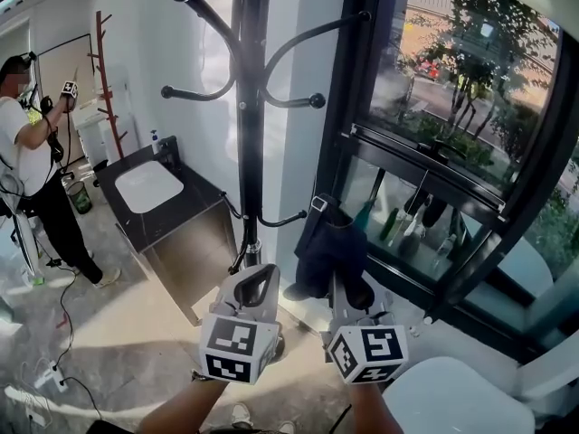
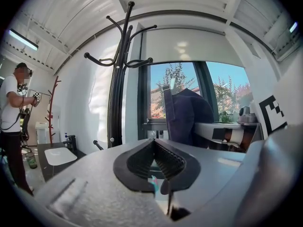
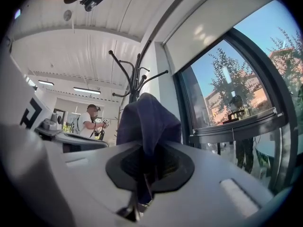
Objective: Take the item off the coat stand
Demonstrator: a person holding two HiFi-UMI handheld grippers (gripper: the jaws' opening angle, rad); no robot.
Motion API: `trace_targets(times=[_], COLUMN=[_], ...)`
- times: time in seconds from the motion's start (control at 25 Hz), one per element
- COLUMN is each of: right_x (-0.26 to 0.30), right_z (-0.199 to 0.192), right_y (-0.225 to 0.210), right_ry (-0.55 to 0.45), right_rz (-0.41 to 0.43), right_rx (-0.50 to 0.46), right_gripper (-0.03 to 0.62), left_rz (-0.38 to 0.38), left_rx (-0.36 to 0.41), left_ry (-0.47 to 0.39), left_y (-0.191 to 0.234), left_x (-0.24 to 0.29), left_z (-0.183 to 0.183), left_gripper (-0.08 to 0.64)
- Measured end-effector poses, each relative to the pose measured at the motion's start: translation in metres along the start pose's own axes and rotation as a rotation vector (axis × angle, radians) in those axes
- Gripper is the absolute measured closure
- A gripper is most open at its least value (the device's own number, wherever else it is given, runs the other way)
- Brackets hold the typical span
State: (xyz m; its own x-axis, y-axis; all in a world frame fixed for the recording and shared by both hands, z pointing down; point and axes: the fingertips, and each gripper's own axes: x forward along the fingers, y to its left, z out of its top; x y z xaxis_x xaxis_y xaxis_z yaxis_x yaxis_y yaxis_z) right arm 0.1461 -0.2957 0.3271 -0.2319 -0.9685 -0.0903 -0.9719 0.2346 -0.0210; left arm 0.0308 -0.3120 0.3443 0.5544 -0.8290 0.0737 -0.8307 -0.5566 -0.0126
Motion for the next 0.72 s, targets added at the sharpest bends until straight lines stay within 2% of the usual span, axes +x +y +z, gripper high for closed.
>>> trace_targets(times=[0.24,0.72], right_x=[-0.003,-0.005], right_z=[-0.017,-0.02], right_y=[0.009,0.008], right_ry=[0.032,0.036], right_rz=[0.011,0.011], right_rx=[0.002,0.004], right_gripper=[0.577,0.577], left_rz=[0.003,0.006], left_rx=[0.005,0.008], left_ry=[-0.003,0.007], left_y=[-0.005,-0.006], left_x=[-0.003,-0.004], left_z=[0.001,-0.002], left_gripper=[0.558,0.558])
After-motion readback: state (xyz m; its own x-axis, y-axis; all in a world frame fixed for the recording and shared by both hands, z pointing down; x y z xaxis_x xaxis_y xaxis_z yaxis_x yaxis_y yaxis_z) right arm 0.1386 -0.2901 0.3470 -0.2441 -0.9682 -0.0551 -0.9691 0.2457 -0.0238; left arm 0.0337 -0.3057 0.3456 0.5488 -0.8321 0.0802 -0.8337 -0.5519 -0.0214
